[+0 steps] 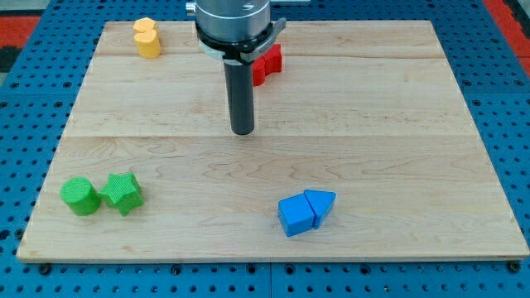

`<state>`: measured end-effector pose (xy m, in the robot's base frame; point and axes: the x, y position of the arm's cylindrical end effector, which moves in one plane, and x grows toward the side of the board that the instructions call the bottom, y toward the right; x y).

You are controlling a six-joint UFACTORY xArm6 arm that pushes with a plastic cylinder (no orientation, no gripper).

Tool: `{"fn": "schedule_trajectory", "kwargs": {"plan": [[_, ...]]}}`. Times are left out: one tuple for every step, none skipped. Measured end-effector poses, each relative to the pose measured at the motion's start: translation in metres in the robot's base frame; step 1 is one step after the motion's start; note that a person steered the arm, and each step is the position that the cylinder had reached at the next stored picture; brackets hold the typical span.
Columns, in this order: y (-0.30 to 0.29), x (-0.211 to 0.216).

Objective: Move red circle along with red star towards top center

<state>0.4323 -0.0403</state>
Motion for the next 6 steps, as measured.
{"fn": "schedule_trajectory", "kwargs": {"plan": [[-0.017,-0.001],[-0.029,-0.002],[0.009,-0.006],[0.008,-0.015],[-0.006,-0.031],[-0.006,-0.059]]}}
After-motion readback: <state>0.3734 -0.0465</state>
